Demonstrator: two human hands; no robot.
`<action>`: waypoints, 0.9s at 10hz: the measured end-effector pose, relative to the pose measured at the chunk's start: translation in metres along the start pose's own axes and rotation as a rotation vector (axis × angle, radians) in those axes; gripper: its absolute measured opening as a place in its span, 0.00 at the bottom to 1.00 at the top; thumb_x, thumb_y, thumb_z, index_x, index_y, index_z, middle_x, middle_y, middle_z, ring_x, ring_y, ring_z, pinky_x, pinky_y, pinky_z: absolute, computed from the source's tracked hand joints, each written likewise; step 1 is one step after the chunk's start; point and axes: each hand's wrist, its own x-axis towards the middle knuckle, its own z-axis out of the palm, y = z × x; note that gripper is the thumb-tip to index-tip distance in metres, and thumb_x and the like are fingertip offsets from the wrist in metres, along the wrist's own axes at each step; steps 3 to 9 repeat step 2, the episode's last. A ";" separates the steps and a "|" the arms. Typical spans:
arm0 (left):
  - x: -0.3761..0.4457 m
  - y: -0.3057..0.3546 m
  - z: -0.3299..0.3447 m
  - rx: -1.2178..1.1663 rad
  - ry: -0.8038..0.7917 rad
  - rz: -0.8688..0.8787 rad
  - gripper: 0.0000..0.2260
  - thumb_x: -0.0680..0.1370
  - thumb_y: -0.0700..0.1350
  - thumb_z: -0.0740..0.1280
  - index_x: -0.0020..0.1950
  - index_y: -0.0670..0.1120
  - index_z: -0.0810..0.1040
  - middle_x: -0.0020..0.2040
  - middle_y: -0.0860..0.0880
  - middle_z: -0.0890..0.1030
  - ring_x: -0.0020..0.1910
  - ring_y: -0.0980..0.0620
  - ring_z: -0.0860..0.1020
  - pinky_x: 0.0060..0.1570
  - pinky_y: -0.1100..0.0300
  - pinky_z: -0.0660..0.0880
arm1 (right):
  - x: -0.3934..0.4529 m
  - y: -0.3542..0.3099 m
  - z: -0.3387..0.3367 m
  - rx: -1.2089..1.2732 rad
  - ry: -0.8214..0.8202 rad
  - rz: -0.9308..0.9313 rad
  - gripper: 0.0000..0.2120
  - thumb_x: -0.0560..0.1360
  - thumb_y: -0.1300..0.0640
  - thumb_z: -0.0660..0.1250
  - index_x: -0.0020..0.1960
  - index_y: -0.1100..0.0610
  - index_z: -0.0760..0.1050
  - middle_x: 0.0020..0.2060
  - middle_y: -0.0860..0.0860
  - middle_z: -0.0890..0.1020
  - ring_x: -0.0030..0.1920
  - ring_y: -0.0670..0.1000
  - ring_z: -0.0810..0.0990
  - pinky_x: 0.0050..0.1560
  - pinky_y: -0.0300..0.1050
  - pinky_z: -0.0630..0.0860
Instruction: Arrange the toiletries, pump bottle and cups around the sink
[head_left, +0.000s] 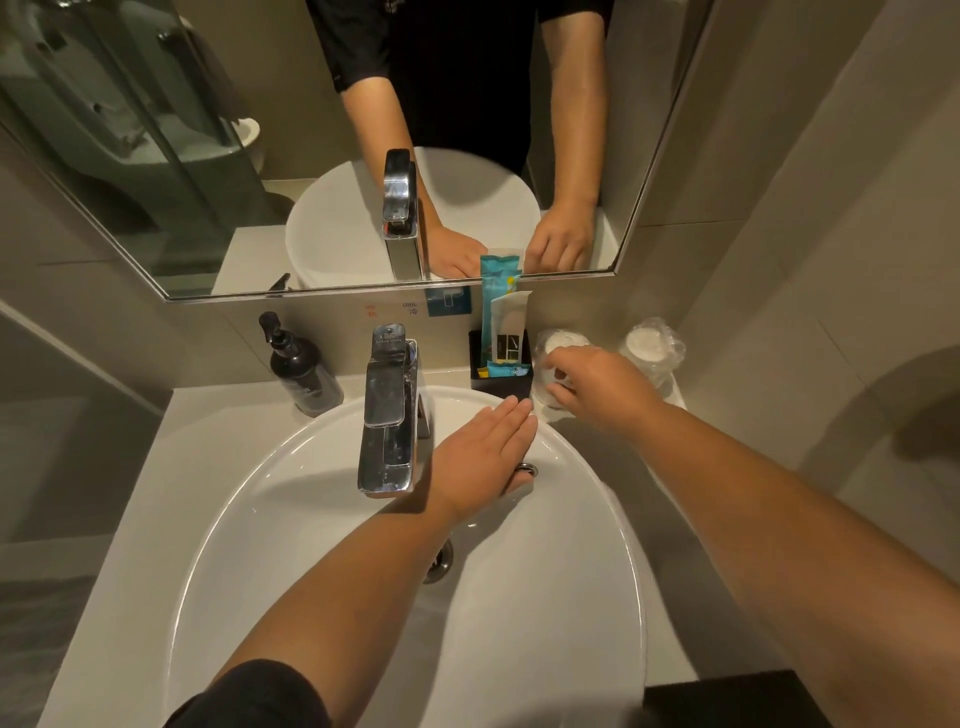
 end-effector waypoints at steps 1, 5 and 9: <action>-0.002 0.002 -0.009 -0.086 -0.018 -0.029 0.30 0.80 0.59 0.55 0.77 0.46 0.54 0.78 0.46 0.54 0.77 0.47 0.50 0.73 0.53 0.47 | -0.020 0.008 -0.003 -0.072 0.072 0.073 0.12 0.76 0.51 0.62 0.55 0.54 0.78 0.48 0.53 0.82 0.49 0.56 0.77 0.48 0.49 0.73; -0.013 0.010 -0.038 -0.125 0.012 -0.122 0.31 0.79 0.59 0.56 0.77 0.45 0.55 0.78 0.45 0.57 0.77 0.45 0.52 0.74 0.51 0.50 | -0.048 0.000 -0.008 -0.139 0.059 0.137 0.17 0.75 0.48 0.60 0.60 0.53 0.76 0.57 0.52 0.79 0.58 0.55 0.74 0.60 0.51 0.68; -0.013 0.010 -0.038 -0.125 0.012 -0.122 0.31 0.79 0.59 0.56 0.77 0.45 0.55 0.78 0.45 0.57 0.77 0.45 0.52 0.74 0.51 0.50 | -0.048 0.000 -0.008 -0.139 0.059 0.137 0.17 0.75 0.48 0.60 0.60 0.53 0.76 0.57 0.52 0.79 0.58 0.55 0.74 0.60 0.51 0.68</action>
